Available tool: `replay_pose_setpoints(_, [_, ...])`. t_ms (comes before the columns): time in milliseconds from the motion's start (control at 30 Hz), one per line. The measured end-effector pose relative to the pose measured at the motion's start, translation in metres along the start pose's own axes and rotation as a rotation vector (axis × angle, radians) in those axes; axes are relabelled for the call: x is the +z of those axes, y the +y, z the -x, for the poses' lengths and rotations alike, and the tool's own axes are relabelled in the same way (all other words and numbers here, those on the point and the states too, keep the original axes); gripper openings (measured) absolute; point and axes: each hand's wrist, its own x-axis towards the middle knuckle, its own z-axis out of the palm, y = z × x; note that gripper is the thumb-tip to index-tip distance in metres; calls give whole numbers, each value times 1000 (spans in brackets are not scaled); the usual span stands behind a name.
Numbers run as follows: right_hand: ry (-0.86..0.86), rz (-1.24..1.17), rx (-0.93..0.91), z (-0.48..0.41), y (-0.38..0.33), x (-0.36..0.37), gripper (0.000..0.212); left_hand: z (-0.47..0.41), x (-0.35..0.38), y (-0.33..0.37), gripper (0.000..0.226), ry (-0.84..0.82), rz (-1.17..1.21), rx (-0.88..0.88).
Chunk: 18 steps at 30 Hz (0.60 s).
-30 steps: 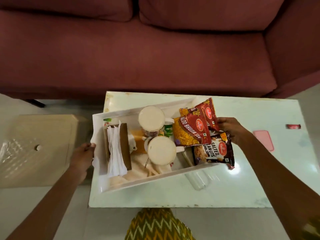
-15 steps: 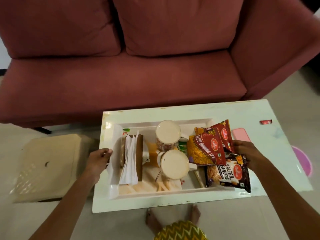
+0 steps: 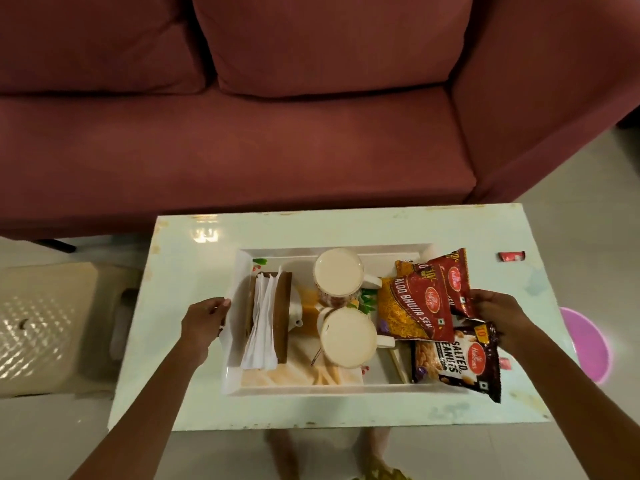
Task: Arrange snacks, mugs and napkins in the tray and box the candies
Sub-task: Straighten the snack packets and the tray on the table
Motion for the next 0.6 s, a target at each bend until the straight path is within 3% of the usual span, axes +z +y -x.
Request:
replay_pose_setpoints(333, [13, -22, -29, -98, 5, 10, 24, -91, 81, 2, 26, 89, -47, 6])
replay_pose_setpoints(500, [13, -5, -54, -142, 10, 24, 15, -128, 108, -6, 30, 140, -107, -5])
replay_pose_setpoints(600, [17, 48, -69, -159, 12, 32, 23, -141, 118, -14, 30, 138, -93, -39])
